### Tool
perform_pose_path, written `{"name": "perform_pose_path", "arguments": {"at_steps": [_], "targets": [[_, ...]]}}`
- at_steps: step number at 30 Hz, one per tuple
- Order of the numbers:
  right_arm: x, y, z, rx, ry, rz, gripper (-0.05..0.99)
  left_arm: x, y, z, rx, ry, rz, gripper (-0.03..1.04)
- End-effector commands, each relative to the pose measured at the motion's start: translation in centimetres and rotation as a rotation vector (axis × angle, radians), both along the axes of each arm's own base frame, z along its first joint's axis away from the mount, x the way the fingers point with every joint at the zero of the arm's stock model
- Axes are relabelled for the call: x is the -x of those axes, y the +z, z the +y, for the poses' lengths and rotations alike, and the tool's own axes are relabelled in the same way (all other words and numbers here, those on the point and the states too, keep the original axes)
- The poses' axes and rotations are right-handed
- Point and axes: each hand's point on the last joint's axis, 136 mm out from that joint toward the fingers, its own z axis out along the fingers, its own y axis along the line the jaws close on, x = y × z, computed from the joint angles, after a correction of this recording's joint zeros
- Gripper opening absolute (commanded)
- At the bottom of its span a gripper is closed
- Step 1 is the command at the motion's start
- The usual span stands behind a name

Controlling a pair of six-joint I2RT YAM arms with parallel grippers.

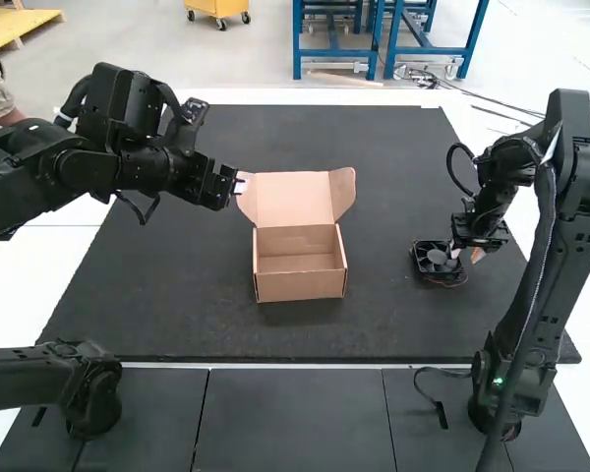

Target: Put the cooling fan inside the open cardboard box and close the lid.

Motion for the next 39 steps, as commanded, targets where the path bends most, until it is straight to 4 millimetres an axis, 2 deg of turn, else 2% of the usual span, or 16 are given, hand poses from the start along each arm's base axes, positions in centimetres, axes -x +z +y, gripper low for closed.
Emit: {"name": "perform_pose_path", "arguments": {"at_steps": [1,2,7,16,20,27,39], "targets": [[-0.3,-0.1,0.7,-0.033,0.002,0.000,0.19,0.1,1.1,0.2,-0.007,-0.006,-0.030,0.97],[-0.3,-0.1,0.7,-0.037,-0.005,0.001,0.13,0.2,0.8,0.2,-0.014,-0.007,-0.022,0.97],[-0.1,-0.3,0.8,-0.045,-0.043,0.010,-0.01,0.7,-0.1,0.6,-0.046,-0.012,0.011,0.97],[1.3,0.2,1.5,-0.082,-0.059,0.062,-0.02,1.5,-0.7,1.0,-0.082,-0.028,0.028,0.97],[0.5,2.5,2.0,-0.119,-0.081,-0.001,-0.02,1.7,-0.8,1.3,-0.096,-0.029,0.024,0.97],[0.8,6.9,2.8,-0.164,-0.083,-0.069,-0.02,2.2,-1.7,2.2,-0.143,-0.023,0.032,0.97],[4.0,13.2,4.1,-0.201,-0.069,-0.156,-0.02,3.3,-3.3,3.9,-0.195,-0.007,0.046,0.97]]}}
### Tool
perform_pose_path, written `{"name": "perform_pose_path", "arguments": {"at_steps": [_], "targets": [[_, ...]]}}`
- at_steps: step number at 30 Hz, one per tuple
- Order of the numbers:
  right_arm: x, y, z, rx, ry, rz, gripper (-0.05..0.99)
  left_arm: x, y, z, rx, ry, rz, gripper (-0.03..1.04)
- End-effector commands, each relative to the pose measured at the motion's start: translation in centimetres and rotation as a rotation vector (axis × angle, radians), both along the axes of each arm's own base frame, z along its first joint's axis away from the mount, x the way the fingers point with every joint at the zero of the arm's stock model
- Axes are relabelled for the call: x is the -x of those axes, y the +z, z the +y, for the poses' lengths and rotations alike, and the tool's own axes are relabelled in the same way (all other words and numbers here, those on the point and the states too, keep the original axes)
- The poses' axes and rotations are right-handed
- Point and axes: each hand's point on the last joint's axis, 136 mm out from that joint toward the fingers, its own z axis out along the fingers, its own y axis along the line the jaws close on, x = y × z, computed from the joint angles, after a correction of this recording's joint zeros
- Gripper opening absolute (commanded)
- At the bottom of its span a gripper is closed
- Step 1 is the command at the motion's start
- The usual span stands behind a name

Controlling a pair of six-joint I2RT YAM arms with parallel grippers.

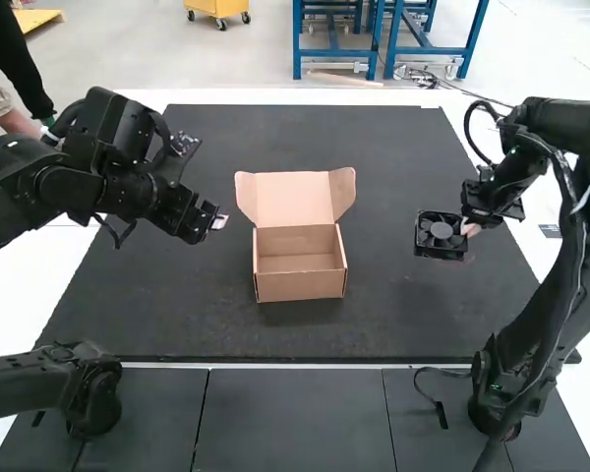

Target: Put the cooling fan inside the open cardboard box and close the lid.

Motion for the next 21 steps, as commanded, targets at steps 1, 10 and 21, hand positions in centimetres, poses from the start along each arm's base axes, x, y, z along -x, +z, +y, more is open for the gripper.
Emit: {"name": "perform_pose_path", "arguments": {"at_steps": [1,10,21], "targets": [[0.1,2.6,0.8,-0.044,-0.006,-0.075,-0.02,0.0,0.2,0.8,-0.019,0.011,-0.028,0.97],[1.7,7.2,3.0,-0.137,-0.016,-0.166,-0.02,0.8,-0.5,1.9,-0.037,0.027,-0.040,0.97],[3.2,10.7,7.3,-0.238,0.061,-0.203,-0.02,1.3,-0.9,2.5,-0.042,0.042,-0.048,0.97]]}}
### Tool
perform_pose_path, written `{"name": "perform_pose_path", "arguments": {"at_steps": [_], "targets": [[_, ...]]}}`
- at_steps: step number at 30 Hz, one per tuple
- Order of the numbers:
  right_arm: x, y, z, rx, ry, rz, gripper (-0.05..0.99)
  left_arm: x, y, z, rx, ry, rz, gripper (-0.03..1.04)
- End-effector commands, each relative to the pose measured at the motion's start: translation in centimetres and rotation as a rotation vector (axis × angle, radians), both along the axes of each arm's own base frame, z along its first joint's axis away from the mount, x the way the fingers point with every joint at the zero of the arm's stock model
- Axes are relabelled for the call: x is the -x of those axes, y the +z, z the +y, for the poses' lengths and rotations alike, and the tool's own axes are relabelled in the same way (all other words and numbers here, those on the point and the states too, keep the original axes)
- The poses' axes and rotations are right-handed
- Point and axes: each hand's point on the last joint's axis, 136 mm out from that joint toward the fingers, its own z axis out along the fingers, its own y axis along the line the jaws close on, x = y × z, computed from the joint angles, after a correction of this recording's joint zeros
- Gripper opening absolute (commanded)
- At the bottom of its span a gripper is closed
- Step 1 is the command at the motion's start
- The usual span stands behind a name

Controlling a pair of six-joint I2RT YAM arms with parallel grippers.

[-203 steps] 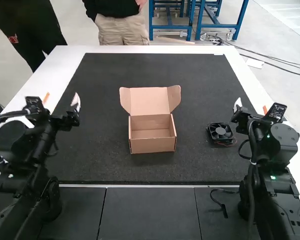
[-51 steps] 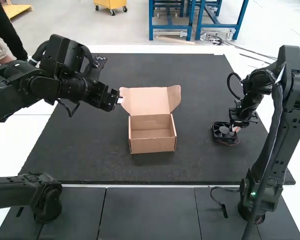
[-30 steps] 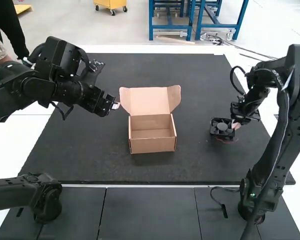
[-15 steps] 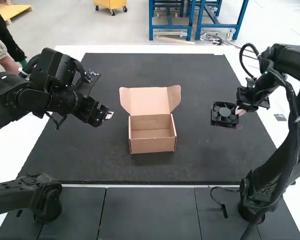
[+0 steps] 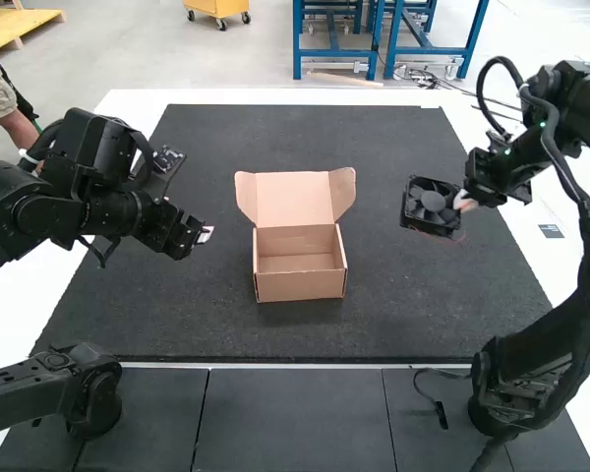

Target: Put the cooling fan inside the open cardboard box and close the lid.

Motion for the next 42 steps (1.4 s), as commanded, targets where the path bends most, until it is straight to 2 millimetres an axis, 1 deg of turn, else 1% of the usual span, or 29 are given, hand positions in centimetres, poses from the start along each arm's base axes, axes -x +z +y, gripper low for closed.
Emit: {"name": "perform_pose_path", "arguments": {"at_steps": [1,4,12,15,20,23,27,32,42], "targets": [[0.4,2.4,3.0,-0.067,0.053,-0.049,-0.02,0.0,0.3,0.5,-0.007,0.011,-0.026,0.97],[1.2,2.8,5.3,-0.087,0.088,-0.036,-0.02,0.1,0.0,0.6,-0.010,0.015,-0.026,0.97],[3.0,2.8,11.6,-0.141,0.175,0.004,-0.02,0.4,-0.3,0.8,-0.010,0.015,-0.031,0.97],[4.0,2.5,13.5,-0.141,0.218,0.017,-0.02,0.5,-0.5,0.9,-0.016,0.012,-0.028,0.97],[5.2,1.8,16.2,-0.135,0.269,0.033,-0.02,0.6,-0.7,1.0,-0.016,0.013,-0.028,0.97],[5.3,1.4,17.0,-0.139,0.275,0.043,-0.02,0.6,-0.7,1.0,-0.014,0.012,-0.031,0.97],[4.7,1.2,17.4,-0.143,0.259,0.034,-0.02,0.7,-0.5,1.0,-0.011,0.012,-0.038,0.97],[4.6,-0.2,17.8,-0.112,0.270,0.050,-0.02,0.7,-0.5,1.0,-0.012,0.011,-0.038,0.97],[4.9,-2.7,21.4,-0.079,0.369,0.072,-0.02,0.8,-0.6,1.3,-0.021,0.020,-0.038,0.97]]}}
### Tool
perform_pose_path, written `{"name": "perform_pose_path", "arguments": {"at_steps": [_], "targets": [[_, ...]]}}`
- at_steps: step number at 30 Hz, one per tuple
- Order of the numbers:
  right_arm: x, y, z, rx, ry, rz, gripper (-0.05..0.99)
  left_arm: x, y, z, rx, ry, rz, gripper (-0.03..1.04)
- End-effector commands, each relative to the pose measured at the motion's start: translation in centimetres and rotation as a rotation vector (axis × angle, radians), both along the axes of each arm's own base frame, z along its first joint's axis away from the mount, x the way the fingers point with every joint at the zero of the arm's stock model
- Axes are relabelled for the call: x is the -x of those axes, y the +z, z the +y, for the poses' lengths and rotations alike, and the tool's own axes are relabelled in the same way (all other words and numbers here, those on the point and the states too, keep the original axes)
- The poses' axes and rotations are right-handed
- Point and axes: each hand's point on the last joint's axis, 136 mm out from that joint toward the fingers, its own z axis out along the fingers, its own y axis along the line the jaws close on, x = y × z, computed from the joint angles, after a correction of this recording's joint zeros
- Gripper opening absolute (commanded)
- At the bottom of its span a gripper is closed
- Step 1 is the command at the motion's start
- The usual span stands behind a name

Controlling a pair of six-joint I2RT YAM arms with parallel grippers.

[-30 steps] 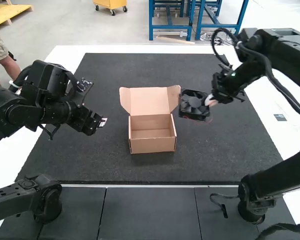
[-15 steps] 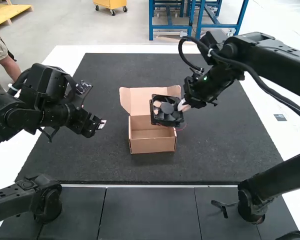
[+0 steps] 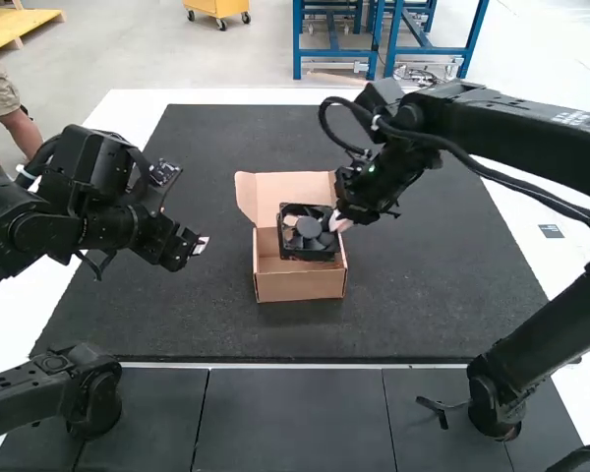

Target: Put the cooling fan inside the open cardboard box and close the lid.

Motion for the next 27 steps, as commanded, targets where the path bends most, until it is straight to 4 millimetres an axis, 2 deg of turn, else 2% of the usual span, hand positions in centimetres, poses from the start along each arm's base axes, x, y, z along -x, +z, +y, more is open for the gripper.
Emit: {"name": "perform_pose_path", "arguments": {"at_steps": [1,9,27], "targets": [[0.2,-0.2,1.1,-0.004,0.019,0.002,-0.02,-0.1,0.6,0.6,-0.008,0.015,-0.033,0.97],[-1.1,-1.3,2.7,0.001,0.031,0.002,-0.02,0.2,0.7,0.9,-0.014,0.023,-0.036,0.97],[-5.1,-4.8,3.7,0.077,0.038,-0.062,-0.02,0.6,0.8,1.5,-0.021,0.039,-0.044,0.97]]}}
